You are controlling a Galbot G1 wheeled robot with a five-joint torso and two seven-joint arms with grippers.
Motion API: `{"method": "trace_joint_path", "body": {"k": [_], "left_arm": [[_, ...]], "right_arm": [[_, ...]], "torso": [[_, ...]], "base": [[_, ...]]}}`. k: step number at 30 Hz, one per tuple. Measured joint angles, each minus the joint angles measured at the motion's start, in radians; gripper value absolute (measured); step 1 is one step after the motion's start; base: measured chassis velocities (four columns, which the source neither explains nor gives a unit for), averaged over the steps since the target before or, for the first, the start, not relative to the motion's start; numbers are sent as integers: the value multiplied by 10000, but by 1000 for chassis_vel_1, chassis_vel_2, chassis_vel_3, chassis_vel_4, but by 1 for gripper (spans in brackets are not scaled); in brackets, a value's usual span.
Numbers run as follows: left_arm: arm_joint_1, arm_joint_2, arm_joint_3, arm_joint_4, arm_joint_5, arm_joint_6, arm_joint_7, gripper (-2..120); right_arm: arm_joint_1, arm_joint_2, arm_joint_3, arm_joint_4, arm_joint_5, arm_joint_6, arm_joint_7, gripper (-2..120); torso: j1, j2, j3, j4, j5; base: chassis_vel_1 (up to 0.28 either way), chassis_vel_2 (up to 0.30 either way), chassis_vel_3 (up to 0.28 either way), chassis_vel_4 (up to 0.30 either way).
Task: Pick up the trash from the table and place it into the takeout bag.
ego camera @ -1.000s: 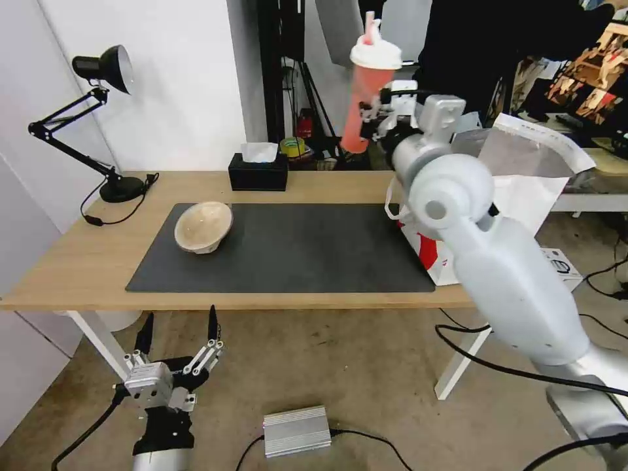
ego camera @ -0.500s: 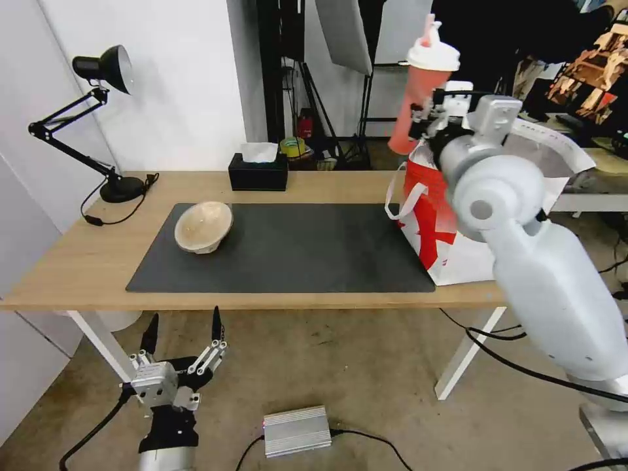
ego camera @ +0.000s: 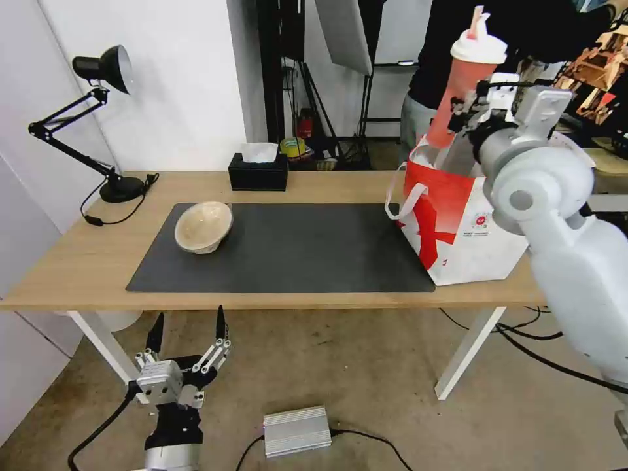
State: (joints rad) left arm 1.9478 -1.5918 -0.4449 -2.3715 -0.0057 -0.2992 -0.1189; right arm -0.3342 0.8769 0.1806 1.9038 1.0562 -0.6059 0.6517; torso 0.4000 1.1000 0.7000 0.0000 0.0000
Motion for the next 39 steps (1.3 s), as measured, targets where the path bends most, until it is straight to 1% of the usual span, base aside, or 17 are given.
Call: {"method": "trace_joint_path", "body": {"k": [10,14,16,17,20,22,25,26,28,36,39], "left_arm": [[29,1,10,-38,13,-43,3,100],[19,3,32,-41,17,-62,5,100],[-5,43,36,-27,18,-74,12,100],[-5,43,36,-27,18,-74,12,100],[-22,92,23,-23,8,-75,13,100],[-30,102,13,-20,-4,-75,14,100],[-81,113,3,17,-33,-75,13,100],[-81,113,3,17,-33,-75,13,100],[-122,113,2,44,-53,-75,13,100],[-171,128,16,86,-73,-75,9,100],[-182,156,22,88,-81,-75,8,100]], "right_arm": [[-185,-177,117,-337,-47,93,-139,3],[-408,-188,117,-640,-262,227,-286,3],[-683,-177,113,-1046,-697,239,-581,3],[-683,-177,113,-1046,-697,239,-581,3],[-878,-249,58,-1288,-1011,-75,-965,3],[-908,-284,54,-1316,-1029,-250,-1049,3],[-903,-436,46,-1389,-1052,-856,-1349,3],[-903,-436,46,-1389,-1052,-856,-1349,3],[-745,-640,-44,-1437,-1085,-1130,-1555,3],[-141,-1181,-459,-1712,-1225,-1190,-1926,3],[201,-1573,-781,-1858,-1213,-1192,-2266,3]], "torso": [[0,0,0,0,0],[0,0,0,0,0],[0,0,0,1,0],[0,0,0,1,0],[0,-1,1,-1,1],[0,0,1,-1,2],[0,0,1,0,1],[0,0,1,0,1],[0,0,0,0,1],[0,-1,1,1,0],[0,0,1,-1,0]], "base": [[0,0,0,0],[0,0,0,0],[0,0,0,0],[0,0,0,0],[0,0,0,0],[0,0,0,0],[0,0,0,0],[0,0,0,0],[0,0,0,0],[0,0,0,0],[0,0,0,0]]}}
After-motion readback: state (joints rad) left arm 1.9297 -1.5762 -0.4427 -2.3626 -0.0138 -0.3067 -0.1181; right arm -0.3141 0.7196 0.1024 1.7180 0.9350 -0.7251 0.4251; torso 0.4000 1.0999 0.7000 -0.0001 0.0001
